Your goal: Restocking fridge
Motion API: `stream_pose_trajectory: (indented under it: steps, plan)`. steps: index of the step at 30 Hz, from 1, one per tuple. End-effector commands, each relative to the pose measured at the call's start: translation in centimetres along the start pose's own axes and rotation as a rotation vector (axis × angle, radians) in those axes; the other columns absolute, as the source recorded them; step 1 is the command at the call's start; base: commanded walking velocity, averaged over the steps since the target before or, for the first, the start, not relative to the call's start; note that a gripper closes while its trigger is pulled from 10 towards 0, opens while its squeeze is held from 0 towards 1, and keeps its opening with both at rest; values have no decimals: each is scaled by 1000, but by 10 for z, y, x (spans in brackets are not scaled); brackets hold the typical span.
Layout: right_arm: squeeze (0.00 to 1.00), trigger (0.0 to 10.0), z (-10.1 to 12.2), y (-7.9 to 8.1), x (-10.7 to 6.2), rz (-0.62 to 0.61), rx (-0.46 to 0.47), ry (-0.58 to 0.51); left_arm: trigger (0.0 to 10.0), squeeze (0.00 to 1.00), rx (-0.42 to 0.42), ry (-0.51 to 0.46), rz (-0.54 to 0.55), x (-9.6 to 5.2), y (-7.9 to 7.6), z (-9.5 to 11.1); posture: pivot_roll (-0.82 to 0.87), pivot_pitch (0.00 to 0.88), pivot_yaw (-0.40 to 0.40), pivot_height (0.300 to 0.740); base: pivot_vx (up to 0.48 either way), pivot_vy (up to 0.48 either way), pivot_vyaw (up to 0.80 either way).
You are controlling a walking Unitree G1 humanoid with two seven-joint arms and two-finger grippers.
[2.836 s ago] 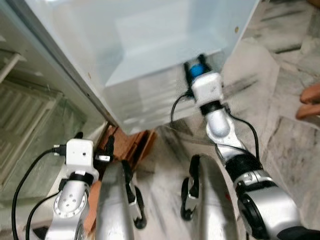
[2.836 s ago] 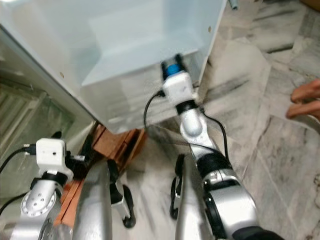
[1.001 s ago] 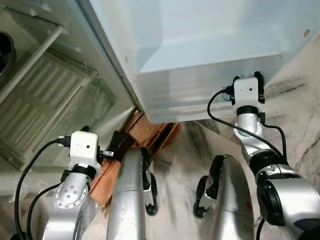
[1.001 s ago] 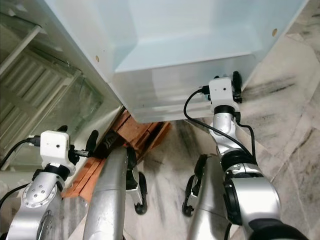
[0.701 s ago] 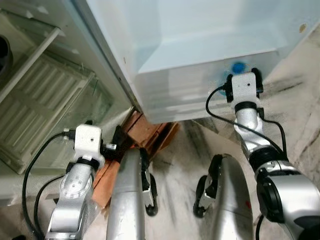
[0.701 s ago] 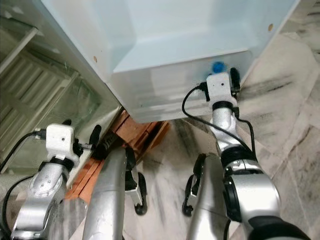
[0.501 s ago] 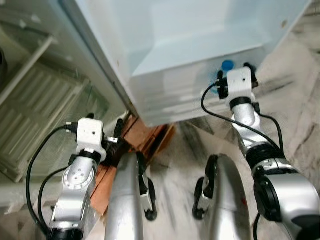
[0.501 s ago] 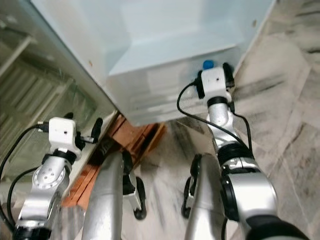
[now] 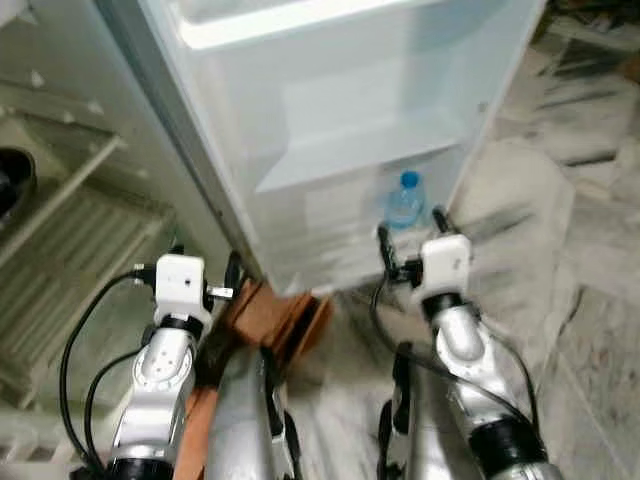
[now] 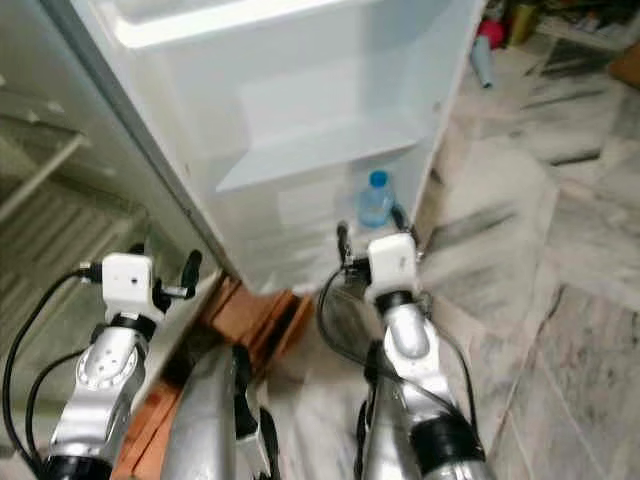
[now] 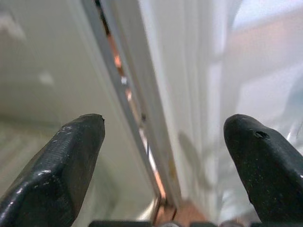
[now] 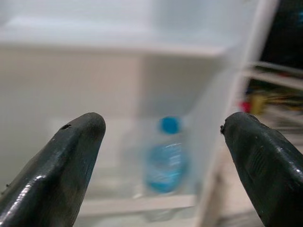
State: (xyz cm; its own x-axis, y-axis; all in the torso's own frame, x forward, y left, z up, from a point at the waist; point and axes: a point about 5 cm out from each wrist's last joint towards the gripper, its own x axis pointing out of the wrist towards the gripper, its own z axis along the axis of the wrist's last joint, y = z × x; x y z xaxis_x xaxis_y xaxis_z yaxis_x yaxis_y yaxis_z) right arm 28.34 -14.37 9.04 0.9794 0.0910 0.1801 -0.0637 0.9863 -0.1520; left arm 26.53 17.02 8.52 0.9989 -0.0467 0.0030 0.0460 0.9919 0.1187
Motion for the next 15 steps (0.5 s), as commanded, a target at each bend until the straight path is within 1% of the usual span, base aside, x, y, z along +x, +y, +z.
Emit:
stream_pose_trajectory:
  steps: [1, 15]
  plan:
    - [0, 10000, 6, -2, 3, -27, 9, -22, 10000, 0, 13, 12, 23, -2, 5, -4, 41, 0, 84, 606, 0, 0, 0]
    - [0, 10000, 6, -2, 3, -27, 9, -22, 10000, 0, 13, 12, 23, -2, 5, -4, 41, 0, 84, 606, 0, 0, 0]
